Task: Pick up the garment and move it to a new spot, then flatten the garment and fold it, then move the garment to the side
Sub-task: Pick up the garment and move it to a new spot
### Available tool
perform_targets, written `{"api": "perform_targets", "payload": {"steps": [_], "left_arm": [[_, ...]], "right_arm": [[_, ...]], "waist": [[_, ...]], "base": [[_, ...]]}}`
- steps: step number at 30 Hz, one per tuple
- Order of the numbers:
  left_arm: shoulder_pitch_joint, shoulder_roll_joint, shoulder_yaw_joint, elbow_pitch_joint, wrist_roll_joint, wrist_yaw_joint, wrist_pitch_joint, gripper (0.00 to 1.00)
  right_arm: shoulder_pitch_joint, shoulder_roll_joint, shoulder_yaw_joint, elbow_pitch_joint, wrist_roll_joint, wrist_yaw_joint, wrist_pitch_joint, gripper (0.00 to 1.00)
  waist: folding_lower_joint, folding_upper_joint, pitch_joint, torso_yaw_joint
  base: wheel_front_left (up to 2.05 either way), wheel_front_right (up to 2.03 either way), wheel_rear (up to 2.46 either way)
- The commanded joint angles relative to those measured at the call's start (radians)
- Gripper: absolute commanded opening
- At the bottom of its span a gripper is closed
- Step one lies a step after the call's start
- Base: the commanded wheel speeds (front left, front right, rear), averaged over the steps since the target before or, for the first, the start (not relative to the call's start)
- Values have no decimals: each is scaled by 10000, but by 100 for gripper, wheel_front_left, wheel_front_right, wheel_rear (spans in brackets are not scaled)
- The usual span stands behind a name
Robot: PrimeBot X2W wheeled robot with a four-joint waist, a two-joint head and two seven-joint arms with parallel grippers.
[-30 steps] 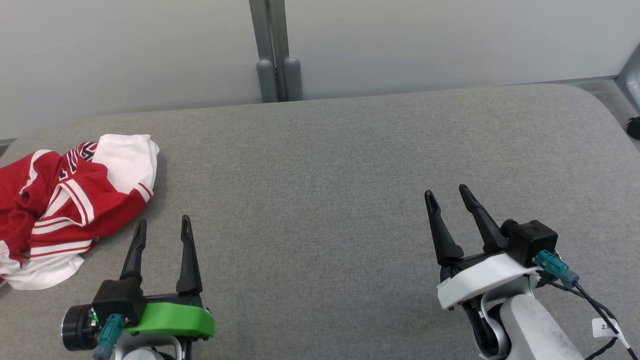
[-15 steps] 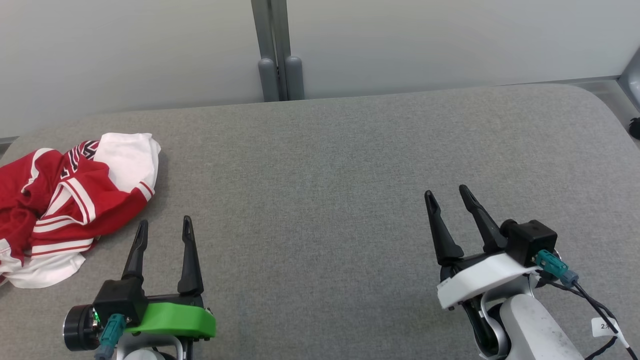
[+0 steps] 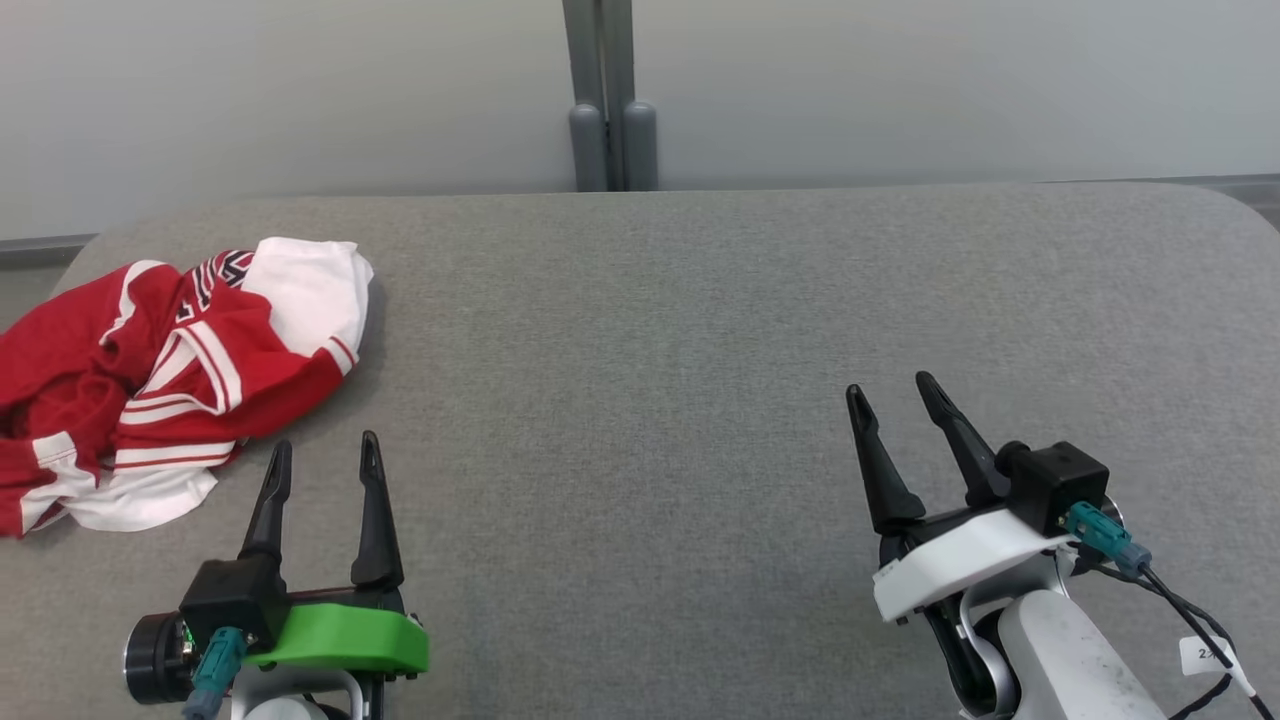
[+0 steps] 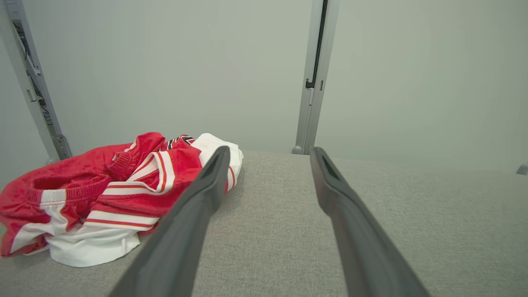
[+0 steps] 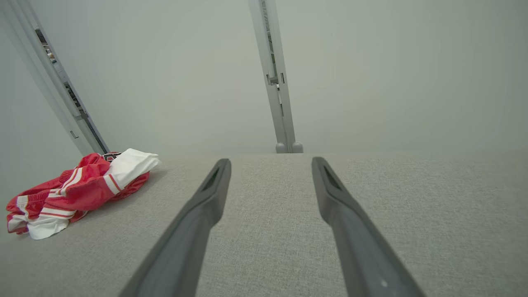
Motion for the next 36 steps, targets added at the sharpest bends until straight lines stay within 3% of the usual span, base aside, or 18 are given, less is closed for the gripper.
{"api": "perform_targets", "payload": {"steps": [1,23,36], "left_arm": [[-73,66,37,39,-69,58,-31,100],[458,61,570,221,-158,80,-18,100],[374,58,798,304,-105,-138,-18,100]], "right_arm": [[51,-26,21,-14,-54,1,-32,100],[398,22,570,117,226,1,-30,100],[294,42,773,90,291,1,-32,100]], "waist": [[0,0,33,470],[0,0,-393,3965],[0,0,-444,4041]], "base": [[0,0,0],[0,0,0],[0,0,0]]}}
